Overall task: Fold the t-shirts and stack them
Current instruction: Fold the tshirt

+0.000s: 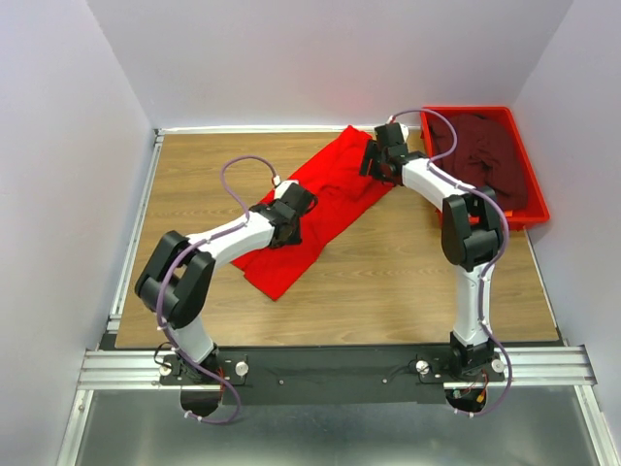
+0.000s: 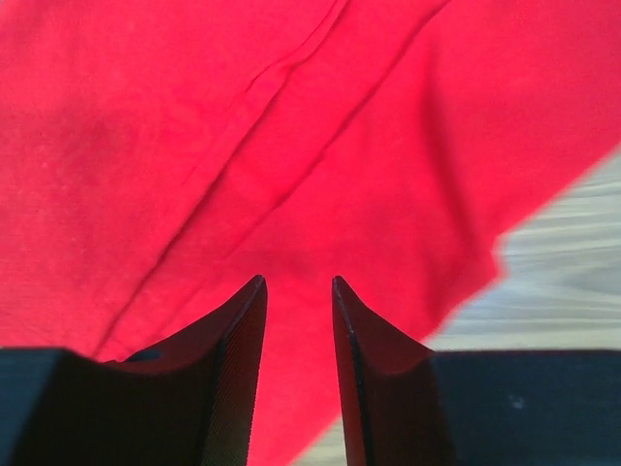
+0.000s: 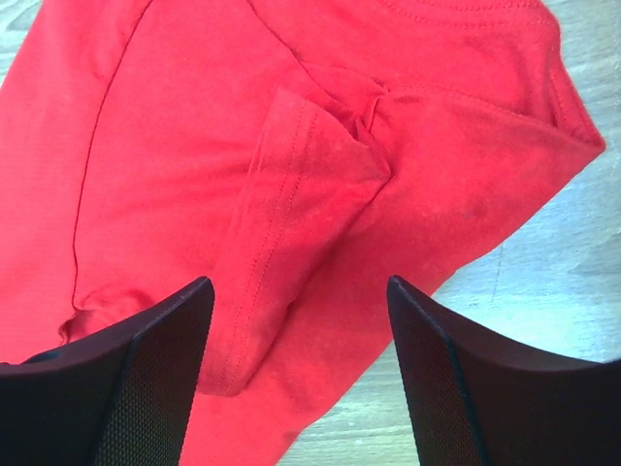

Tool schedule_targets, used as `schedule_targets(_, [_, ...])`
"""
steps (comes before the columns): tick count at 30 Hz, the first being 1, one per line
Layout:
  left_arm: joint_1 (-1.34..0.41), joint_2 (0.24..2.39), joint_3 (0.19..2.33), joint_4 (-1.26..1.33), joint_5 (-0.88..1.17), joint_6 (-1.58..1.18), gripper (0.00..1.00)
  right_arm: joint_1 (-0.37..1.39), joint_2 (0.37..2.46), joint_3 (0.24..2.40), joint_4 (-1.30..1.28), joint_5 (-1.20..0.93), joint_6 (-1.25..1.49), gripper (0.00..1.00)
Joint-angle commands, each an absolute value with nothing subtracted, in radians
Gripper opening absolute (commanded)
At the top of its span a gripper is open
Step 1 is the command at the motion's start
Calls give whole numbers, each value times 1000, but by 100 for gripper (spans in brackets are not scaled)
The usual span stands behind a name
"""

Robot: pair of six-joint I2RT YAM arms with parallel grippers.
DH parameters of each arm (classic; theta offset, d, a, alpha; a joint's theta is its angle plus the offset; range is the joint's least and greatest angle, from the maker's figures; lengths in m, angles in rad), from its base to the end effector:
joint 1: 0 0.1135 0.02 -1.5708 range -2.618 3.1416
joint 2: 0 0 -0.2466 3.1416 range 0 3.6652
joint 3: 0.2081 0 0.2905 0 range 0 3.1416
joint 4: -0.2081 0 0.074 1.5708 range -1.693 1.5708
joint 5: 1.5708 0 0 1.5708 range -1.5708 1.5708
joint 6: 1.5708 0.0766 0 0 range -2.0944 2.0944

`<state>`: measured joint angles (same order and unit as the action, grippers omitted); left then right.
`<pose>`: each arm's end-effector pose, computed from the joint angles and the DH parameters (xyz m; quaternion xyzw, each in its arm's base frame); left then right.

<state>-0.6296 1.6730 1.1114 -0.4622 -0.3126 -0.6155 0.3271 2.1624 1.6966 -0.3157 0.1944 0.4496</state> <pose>0.3324 -0.2130 0.1328 -0.0353 0.9514 -0.0338 0.3041 0.5202 0.1609 0.1391 0.0935 0.9148 0.0620 0.3881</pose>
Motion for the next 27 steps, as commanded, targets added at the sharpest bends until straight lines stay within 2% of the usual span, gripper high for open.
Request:
schedule_targets(1, [-630,1738,1088,-497,-405,-558,40,325,2203,1681,-327,204,485,75])
schedule_targets(6, [-630,1799,1080,-506,-407,-523,35,324,2259,1710,-328,241,468,66])
schedule_targets(12, [-679,1819,1071,-526,-373,-523,34,305,2338,1782,-328,236,397,67])
schedule_targets(16, [-762,1836,1062,-532,-331,-540,33,302,2384,1850,-328,256,331,72])
schedule_targets(27, [-908,1850,1129,-476,-126,-653,30,299,2491,1996,-327,218,172,74])
